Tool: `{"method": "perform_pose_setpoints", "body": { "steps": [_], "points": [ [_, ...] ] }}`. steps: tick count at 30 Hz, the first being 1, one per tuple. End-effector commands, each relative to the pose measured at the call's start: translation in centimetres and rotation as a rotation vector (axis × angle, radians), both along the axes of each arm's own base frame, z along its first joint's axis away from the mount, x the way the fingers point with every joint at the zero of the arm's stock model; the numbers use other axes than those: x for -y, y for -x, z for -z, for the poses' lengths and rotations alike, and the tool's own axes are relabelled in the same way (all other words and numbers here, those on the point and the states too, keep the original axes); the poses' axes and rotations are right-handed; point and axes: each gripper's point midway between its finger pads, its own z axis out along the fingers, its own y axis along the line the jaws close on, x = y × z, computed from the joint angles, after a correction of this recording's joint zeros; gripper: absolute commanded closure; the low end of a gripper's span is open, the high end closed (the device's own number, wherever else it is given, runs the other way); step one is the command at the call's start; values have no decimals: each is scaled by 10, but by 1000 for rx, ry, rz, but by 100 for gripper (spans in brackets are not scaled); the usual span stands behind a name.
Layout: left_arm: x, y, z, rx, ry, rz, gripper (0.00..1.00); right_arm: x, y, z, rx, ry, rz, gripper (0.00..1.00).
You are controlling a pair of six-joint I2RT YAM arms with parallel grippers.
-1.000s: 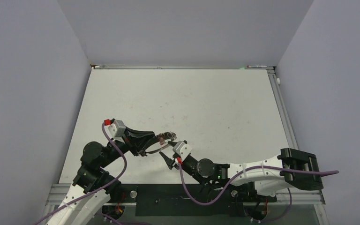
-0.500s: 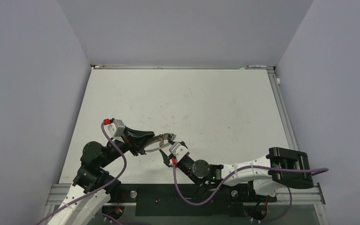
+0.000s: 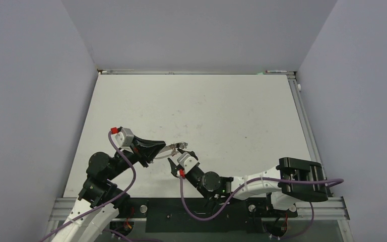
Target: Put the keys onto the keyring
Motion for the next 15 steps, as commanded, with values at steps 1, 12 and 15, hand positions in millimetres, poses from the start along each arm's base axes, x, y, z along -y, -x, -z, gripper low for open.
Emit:
{"method": "perform_pose_setpoints", "body": {
  "steps": [1,12,15],
  "points": [
    [0,3,-25,73,49,12,100,-5,-5,-27,26,-101,45,52],
    [-1,2,-25,69,49,8,100,-1,-12,-32,22,-187,122,55],
    [-1,1,-24,68,48,7,100,-1,-13,-33,30,-198,152,59]
  ]
}}
